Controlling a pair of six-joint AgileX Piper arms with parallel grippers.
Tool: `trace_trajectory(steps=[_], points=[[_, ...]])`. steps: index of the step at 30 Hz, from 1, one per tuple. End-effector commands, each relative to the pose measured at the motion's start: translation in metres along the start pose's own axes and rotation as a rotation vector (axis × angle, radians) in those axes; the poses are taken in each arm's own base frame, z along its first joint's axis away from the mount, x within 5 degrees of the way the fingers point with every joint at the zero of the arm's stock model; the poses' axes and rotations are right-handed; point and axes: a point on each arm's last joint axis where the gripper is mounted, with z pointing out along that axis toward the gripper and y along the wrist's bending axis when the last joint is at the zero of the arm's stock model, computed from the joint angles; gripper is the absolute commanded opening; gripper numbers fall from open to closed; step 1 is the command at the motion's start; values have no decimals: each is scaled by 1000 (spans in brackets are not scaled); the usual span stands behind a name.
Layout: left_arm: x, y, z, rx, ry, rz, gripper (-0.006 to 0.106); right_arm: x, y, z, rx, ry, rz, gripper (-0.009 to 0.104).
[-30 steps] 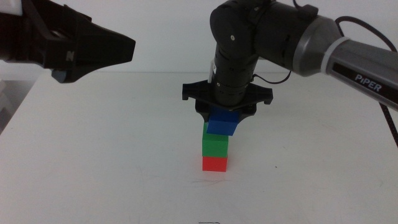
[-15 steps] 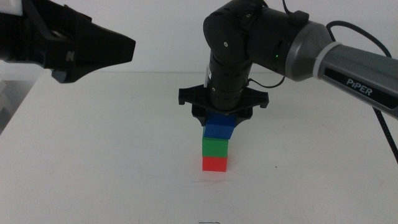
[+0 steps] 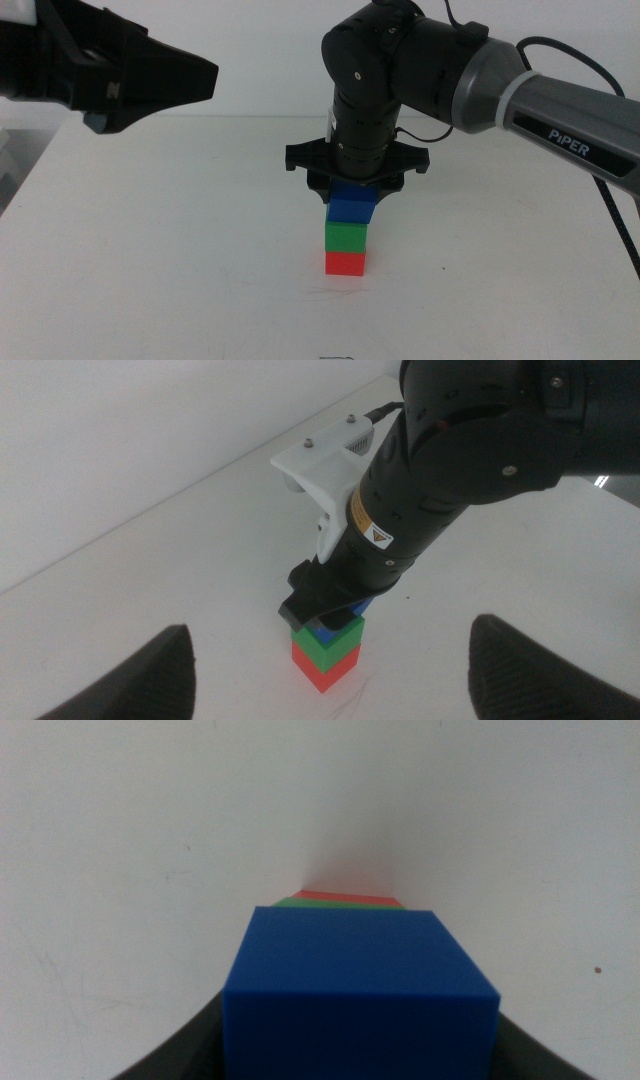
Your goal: Stack red cubes first, then green, then blue cubes in a specific spot.
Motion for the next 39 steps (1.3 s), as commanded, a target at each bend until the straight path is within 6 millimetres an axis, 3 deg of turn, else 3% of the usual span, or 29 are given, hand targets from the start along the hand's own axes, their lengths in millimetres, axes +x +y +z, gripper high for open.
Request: trace_trajectory(steps=[1, 6, 8, 17, 27, 33, 39], points=[[-13, -3, -9, -11, -94, -16, 93, -6, -1, -30, -59, -81, -3, 23], [-13, -3, -9, -11, -94, -16, 93, -6, 0, -30, -60, -82, -12, 40], [-13, -3, -9, -11, -94, -16, 93, -6, 0, -30, -60, -82, -12, 56], [-13, -3, -9, -11, -94, -16, 93, -7, -2, -37, -64, -107, -13, 65], [-13, -3, -9, -11, -94, -16, 93, -12, -34, -107, -102, -250, -22, 65], [-13, -3, -9, -11, -94, -16, 93, -11, -72, -163, -135, -365, -48, 65], [-13, -3, -9, -11, -94, -16, 93, -1, -150, -204, -88, -513, -76, 65]])
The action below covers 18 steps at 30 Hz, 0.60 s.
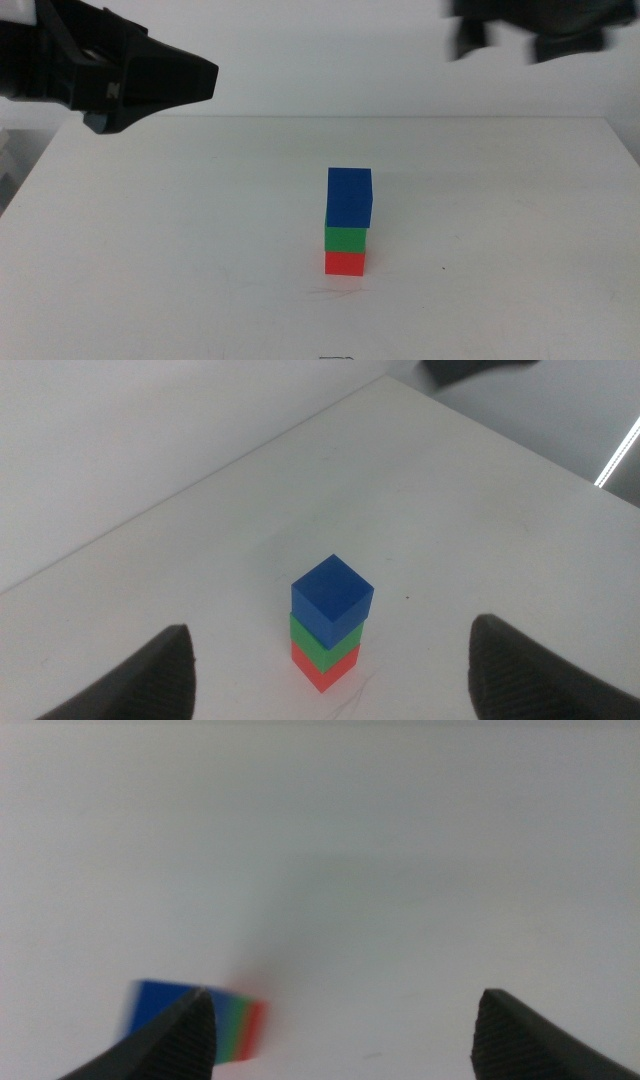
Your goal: Stack red cubes first, then green, then blue cubes in a specific spot.
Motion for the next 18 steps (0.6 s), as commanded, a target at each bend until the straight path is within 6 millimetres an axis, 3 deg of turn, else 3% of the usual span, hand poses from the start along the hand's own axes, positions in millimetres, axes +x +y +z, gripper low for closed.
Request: trace_trajectory(steps=[1, 4, 8, 18], points=[[-13, -3, -9, -11, -94, -16, 93, -1, -37, -43, -2, -177, -30, 65], [-13, -3, -9, -11, -94, -16, 93, 12, -74, -63, -3, -296, -5, 65], [-13, -3, -9, -11, -94, -16, 93, 30, -109, -79, 37, -430, 8, 65], [-13, -3, -9, -11, -94, -16, 93, 38, -116, -78, 48, -430, 23, 65]])
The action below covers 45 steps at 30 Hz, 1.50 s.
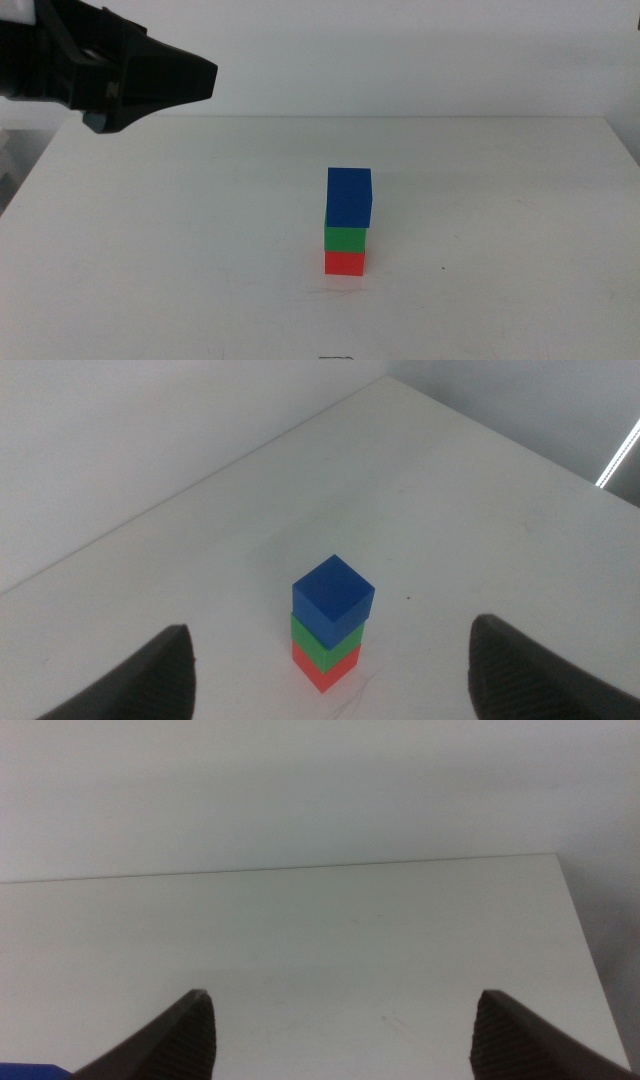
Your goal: Stack red cubes first, then green, then blue cubes in a specific spot.
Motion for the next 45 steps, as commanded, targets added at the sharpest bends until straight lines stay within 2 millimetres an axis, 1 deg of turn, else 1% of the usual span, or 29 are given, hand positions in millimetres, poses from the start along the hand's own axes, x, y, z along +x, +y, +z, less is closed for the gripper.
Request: trace_trajectory(steps=[1, 5, 7, 8, 10, 11, 14, 16, 20, 25, 36, 40, 42, 45], points=[[-13, -3, -9, -11, -94, -16, 93, -11, 0, -12, -4, -95, -15, 65], [-13, -3, -9, -11, -94, -16, 93, -11, -1, -12, 4, -97, -22, 65], [-11, 0, -9, -46, -78, 10, 93, -11, -1, -12, 4, -97, -22, 65], [-11, 3, -11, -93, -82, 33, 93, -11, -1, -12, 4, -97, -22, 65], [-14, 13, -18, -246, -112, 80, 93, -11, -1, -12, 4, -97, -22, 65], [-16, 16, -22, -299, -132, 76, 93, -11, -1, -12, 4, -97, -21, 65], [-18, 28, -31, -480, -229, 75, 93, -11, -1, -12, 3, -98, -21, 65], [-19, 35, -35, -590, -308, 107, 93, -11, -1, -12, 5, -98, -24, 65], [-20, 45, -40, -720, -415, 176, 93, -11, -1, -12, 4, -98, -22, 65], [-20, 49, -43, -733, -460, 83, 93, -11, -1, -12, 4, -98, -22, 65], [-20, 49, -42, -730, -460, 78, 93, -11, -1, -12, 4, -98, -22, 65], [-20, 44, -46, -677, -520, -34, 93, -11, -2, -14, 9, -103, -28, 65], [-15, 41, -47, -653, -534, -83, 93, -10, -2, -15, 9, -105, -28, 65], [4, 39, -40, -644, -495, -111, 93, -7, -3, -22, 10, -129, -33, 65]])
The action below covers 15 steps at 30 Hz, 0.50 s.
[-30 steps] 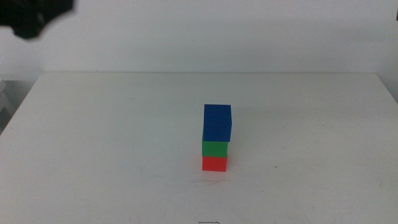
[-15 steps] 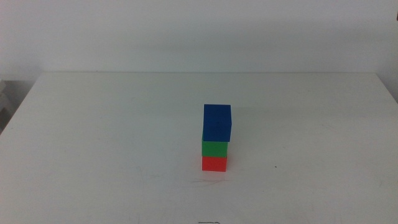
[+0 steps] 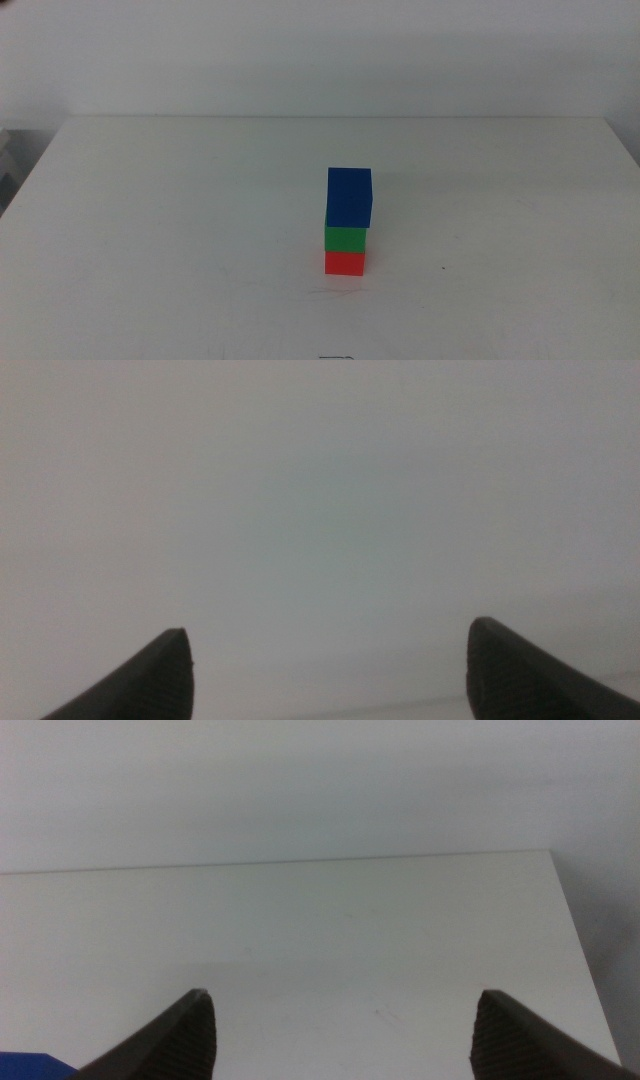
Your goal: Stack red cubes first, then green, then blue cubes in a specific spot.
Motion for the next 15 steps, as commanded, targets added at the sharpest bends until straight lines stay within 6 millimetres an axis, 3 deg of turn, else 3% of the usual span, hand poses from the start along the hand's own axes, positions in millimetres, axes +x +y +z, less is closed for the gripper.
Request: trace_trajectory(steps=[1, 6, 10, 15], points=[[0, 0, -10, 1, -78, -33, 93, -7, -3, -23, 7, -155, -29, 65], [48, 1, -40, -16, -18, -36, 93, 32, -9, -34, -1, -340, -72, 65], [98, 9, -70, -100, 20, -40, 93, 93, -15, -39, -29, -443, -85, 65], [144, 10, -99, -161, 18, -38, 93, 178, -26, -42, -26, -416, -89, 65]])
